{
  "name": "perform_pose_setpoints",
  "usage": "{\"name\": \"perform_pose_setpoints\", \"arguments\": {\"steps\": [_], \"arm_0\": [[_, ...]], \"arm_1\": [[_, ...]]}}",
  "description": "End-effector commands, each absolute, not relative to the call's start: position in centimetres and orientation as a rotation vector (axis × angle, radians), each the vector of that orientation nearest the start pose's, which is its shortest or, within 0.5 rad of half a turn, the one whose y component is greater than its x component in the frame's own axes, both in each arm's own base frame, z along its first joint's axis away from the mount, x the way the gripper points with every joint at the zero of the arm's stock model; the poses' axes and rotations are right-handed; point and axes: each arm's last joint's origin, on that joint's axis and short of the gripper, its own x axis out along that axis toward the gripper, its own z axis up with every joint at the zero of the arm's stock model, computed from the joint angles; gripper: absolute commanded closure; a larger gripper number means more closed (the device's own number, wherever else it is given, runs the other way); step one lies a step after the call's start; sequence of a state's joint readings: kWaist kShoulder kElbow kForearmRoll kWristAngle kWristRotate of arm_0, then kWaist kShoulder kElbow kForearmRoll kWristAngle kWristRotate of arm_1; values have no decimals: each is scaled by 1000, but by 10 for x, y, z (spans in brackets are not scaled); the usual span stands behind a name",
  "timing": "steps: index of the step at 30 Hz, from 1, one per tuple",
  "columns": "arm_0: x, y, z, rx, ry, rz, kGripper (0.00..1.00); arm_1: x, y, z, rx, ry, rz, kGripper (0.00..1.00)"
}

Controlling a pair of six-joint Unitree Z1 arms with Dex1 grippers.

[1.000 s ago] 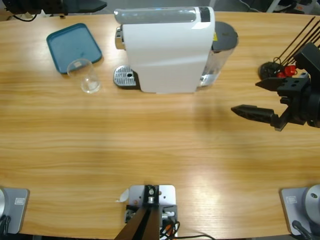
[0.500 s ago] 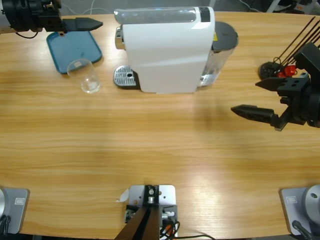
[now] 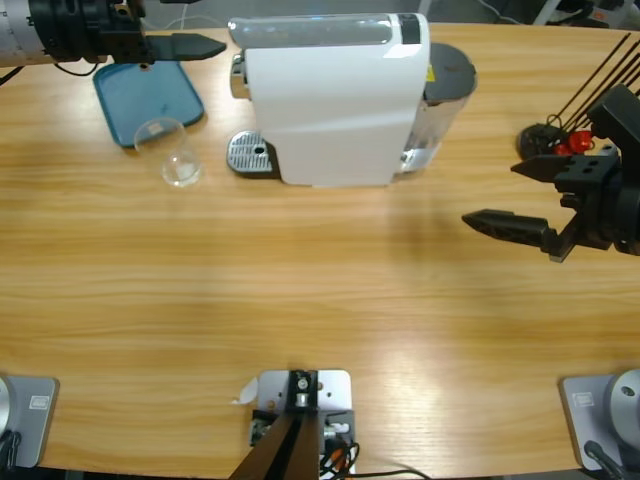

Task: Pour coffee

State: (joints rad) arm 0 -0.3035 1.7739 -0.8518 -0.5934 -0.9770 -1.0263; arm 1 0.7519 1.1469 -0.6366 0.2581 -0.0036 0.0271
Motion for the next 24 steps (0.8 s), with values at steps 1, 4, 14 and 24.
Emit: {"name": "perform_pose_setpoints", "arguments": {"steps": [1,4,14,24], "arm_0": [[326,-150,259,-1000,1006,-996,549],[327,-149,260,-998,994,-1001,751],[332,-150,252,-995,990,-1009,1000],[331,-150,259,-984,956,-1031,1000]], "arm_1": [[111,104,280,-279,744,696,110],[111,105,279,-280,745,697,110],[111,105,279,-279,746,701,119],[111,105,279,-278,747,703,119]]}}
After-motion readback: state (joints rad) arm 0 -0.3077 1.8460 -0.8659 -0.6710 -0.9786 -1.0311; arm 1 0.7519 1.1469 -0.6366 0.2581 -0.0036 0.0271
